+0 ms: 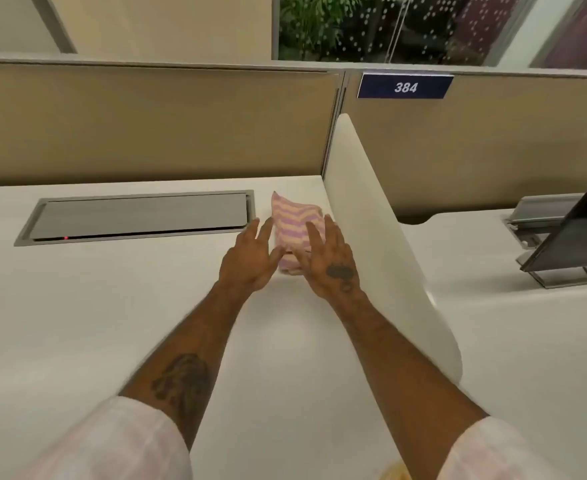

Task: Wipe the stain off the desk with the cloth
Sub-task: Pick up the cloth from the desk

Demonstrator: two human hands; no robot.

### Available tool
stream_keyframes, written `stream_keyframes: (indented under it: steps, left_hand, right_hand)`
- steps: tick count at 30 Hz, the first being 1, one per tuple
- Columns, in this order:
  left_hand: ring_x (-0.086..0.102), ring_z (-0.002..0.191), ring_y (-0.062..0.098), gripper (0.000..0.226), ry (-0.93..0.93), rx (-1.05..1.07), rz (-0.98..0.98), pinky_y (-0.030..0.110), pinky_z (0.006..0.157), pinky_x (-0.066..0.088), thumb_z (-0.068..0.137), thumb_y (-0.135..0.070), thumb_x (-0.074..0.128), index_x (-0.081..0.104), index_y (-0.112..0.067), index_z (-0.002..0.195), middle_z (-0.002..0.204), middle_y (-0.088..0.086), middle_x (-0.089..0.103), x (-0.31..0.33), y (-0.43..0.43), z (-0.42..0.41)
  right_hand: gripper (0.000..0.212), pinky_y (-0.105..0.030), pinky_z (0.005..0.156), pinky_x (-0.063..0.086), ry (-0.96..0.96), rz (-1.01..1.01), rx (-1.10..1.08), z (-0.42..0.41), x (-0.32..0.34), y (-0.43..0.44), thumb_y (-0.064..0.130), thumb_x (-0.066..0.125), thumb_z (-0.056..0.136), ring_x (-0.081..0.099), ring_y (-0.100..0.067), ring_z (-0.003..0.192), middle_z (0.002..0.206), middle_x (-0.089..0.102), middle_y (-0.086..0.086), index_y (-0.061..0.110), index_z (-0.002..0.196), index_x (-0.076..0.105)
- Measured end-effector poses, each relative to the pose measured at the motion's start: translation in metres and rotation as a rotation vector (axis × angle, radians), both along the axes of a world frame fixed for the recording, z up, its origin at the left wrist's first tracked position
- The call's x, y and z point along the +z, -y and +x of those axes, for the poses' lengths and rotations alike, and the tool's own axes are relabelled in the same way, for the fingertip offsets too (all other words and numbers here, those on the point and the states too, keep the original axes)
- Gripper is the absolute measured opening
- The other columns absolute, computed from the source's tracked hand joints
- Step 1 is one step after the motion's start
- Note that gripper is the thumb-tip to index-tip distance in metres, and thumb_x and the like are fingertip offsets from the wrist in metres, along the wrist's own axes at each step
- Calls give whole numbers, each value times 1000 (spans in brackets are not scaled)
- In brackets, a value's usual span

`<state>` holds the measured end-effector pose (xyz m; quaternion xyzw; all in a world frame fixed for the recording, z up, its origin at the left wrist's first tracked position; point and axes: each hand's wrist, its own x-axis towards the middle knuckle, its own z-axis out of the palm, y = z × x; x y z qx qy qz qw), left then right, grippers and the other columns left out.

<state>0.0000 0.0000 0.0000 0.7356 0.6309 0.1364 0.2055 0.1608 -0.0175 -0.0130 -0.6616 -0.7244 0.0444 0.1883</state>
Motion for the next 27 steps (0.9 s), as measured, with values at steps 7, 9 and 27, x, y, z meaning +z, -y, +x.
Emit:
stream_keyframes:
  steps: [7,9,27]
  left_hand:
    - [48,134,30,54,582,266,-143,29,94,41,102,-37,49,36,-13,149,152,9,45,-10,-43,37]
    - [51,131,32,58,700,351,-235,36,100,47,100,-40,50,33,-15,150,151,10,45,-16,-52,42]
    - [67,102,29,36,1208,561,-650,44,85,58,90,-25,70,60,-11,122,113,9,70,-10,-56,31]
  right_hand:
    - [61,-48,111,37,-359,-328,-343,-8,-5,-59,52,29,102,30,-32,144,161,24,-11,23,155,21]
    - [61,-47,108,40,-475,-392,-447,-8,-12,-68,52,31,102,36,-34,140,158,30,-12,21,154,21]
    - [41,-46,95,55,-886,-317,-397,-4,4,-46,23,55,98,60,-27,113,130,60,-7,19,138,48]
